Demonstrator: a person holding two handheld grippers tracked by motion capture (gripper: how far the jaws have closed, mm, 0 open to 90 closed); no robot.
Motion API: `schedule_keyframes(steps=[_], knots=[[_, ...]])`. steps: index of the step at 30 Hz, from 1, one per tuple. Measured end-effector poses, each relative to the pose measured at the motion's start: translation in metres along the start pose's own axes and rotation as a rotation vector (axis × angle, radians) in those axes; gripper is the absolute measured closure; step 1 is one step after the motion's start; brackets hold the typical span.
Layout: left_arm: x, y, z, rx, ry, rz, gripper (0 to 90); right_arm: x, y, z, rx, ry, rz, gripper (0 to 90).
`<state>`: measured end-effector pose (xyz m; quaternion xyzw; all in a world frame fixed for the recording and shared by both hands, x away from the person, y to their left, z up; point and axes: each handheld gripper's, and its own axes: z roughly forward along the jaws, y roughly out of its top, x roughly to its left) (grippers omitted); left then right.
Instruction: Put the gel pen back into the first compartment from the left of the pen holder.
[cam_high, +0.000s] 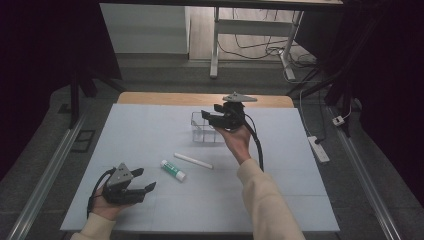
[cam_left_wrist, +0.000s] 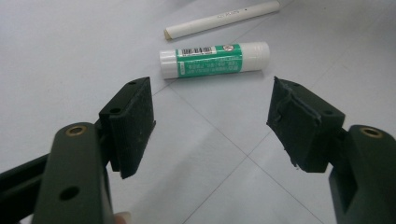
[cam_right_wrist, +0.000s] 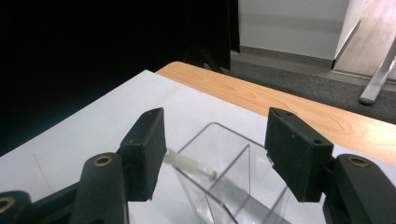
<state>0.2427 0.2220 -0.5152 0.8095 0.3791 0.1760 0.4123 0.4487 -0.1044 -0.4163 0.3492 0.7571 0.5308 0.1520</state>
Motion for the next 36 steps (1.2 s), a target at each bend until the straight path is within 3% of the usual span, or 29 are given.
schedule_keyframes(steps=[11,19,24,36], knots=[[0.0,-0.001,0.0,0.008,0.006,0.003,30.8,-0.013,-0.027,-0.031,-0.025,0.044,0.015,36.5],[0.001,-0.001,0.001,0.011,0.012,0.002,30.7,-0.015,-0.041,-0.045,-0.02,0.045,-0.025,36.5],[0.002,-0.001,0.0,0.009,0.013,0.0,30.7,-0.008,-0.045,-0.052,0.004,0.026,-0.089,35.8],[0.003,-0.002,0.0,0.014,0.018,-0.001,30.6,0.003,-0.054,-0.065,0.043,0.059,-0.146,35.6]])
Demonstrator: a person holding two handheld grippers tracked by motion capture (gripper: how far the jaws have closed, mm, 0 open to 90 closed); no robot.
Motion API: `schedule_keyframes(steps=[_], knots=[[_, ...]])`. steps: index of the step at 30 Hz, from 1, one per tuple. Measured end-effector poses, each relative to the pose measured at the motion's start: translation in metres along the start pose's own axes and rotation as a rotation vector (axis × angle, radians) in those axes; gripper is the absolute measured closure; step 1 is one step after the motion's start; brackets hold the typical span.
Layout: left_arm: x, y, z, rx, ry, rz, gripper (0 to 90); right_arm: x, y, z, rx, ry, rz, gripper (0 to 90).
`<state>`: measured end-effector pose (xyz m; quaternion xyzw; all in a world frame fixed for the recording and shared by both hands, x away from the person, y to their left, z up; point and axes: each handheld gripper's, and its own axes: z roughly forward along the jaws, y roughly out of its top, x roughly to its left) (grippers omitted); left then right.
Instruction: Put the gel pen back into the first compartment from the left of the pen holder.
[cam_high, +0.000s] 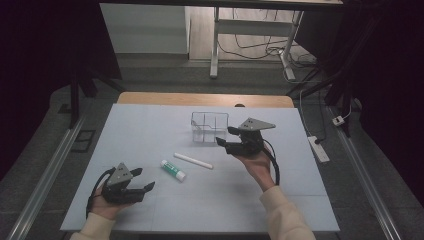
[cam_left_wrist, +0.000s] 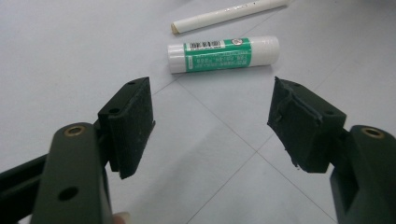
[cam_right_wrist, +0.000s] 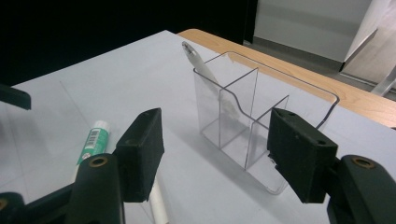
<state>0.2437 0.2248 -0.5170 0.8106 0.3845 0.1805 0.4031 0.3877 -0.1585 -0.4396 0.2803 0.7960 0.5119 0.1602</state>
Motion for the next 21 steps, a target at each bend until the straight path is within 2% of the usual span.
schedule_keyframes(steps=[9,12,16,21], knots=[[0.0,0.0,0.0,0.004,-0.001,0.003,30.6,-0.004,-0.009,-0.007,0.058,0.038,0.002,36.1],[0.0,0.0,0.001,0.007,0.0,0.005,30.6,-0.005,-0.012,-0.007,0.082,0.059,0.006,36.1],[0.0,-0.001,0.001,0.009,0.0,0.005,30.5,-0.003,-0.015,-0.005,0.128,0.074,-0.018,36.2],[-0.001,-0.001,0.001,0.011,0.002,0.01,30.5,0.0,-0.017,-0.003,0.151,0.092,-0.02,36.1]])
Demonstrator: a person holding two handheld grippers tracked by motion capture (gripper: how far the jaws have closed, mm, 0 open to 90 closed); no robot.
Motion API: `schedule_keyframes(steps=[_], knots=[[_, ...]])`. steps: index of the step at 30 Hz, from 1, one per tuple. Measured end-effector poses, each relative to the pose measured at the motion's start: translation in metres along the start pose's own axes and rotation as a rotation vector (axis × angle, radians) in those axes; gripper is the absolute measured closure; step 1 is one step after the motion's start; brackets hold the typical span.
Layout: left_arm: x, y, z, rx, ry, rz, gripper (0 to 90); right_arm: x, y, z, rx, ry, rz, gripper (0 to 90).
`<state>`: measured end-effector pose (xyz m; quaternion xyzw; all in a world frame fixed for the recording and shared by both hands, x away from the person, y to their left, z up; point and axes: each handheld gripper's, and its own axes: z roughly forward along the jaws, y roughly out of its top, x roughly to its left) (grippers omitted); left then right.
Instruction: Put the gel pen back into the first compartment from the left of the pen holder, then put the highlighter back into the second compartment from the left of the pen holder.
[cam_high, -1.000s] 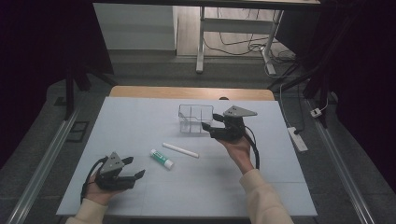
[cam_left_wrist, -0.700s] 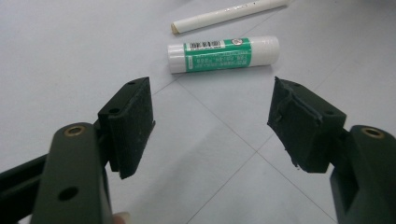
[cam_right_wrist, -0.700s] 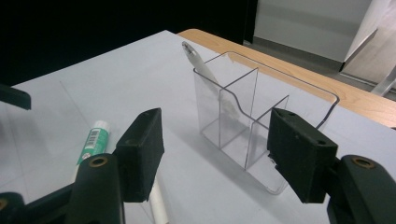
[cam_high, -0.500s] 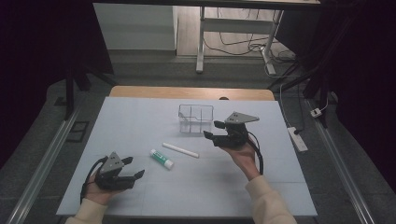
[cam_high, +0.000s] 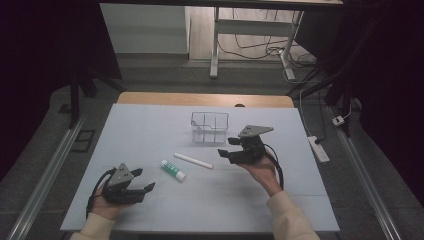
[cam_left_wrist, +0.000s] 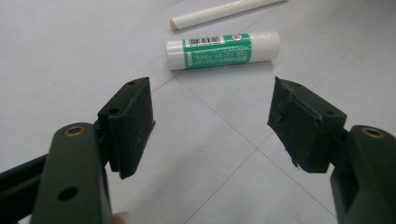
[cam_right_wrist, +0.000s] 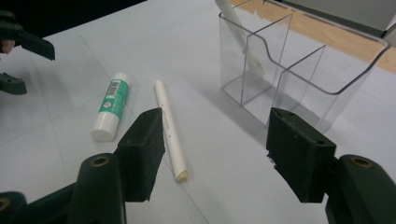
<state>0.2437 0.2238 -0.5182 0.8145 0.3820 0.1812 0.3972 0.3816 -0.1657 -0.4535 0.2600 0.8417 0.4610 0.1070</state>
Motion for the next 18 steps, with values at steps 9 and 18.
schedule_keyframes(steps=[9,18], knots=[[0.0,0.0,0.0,0.0,0.003,-0.004,30.5,0.005,-0.012,-0.002,0.013,0.009,-0.012,36.2],[0.001,0.011,0.004,-0.011,-0.003,-0.028,30.6,0.009,-0.026,-0.013,-0.015,0.014,-0.007,36.3]])
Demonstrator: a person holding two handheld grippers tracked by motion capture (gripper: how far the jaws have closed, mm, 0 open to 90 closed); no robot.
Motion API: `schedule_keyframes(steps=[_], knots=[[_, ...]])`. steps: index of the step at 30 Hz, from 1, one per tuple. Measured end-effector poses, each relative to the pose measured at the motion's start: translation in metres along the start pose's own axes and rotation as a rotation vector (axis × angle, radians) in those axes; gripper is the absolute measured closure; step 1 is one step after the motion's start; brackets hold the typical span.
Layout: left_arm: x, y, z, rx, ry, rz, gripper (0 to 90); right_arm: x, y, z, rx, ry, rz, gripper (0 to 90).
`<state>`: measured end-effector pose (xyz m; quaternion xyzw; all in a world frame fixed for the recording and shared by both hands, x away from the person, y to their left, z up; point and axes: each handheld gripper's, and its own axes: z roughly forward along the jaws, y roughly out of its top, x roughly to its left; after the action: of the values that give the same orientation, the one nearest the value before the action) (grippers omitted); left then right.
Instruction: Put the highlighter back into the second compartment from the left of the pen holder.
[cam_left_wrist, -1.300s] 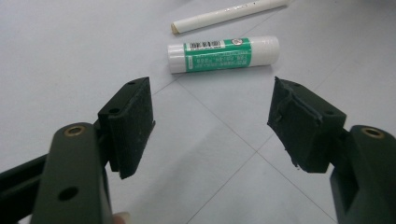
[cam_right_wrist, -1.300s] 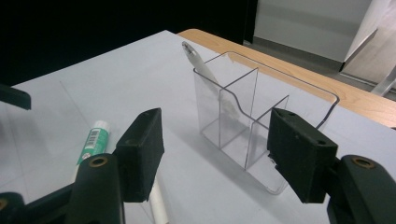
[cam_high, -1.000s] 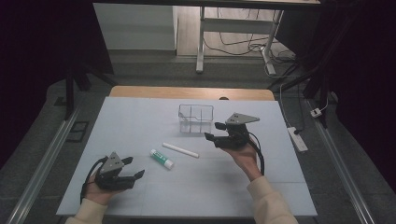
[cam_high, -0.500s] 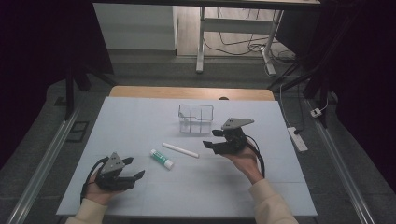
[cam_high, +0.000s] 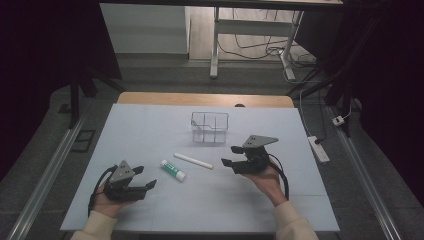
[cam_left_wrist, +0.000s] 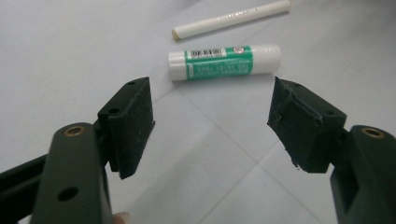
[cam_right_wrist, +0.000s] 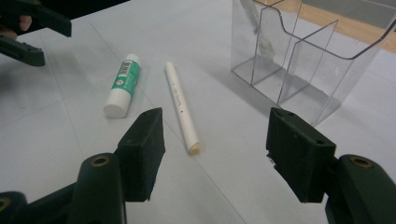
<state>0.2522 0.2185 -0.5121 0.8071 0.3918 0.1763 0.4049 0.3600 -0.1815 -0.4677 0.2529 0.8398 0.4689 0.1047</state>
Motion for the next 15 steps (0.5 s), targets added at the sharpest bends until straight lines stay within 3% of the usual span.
schedule_keyframes(steps=[9,15], knots=[[-0.003,0.004,0.005,0.014,-0.006,0.001,30.5,0.001,-0.004,0.003,0.021,0.011,-0.016,36.3],[-0.002,0.002,0.005,0.019,-0.009,0.0,30.4,0.001,0.006,0.025,0.135,0.061,-0.072,36.6]])
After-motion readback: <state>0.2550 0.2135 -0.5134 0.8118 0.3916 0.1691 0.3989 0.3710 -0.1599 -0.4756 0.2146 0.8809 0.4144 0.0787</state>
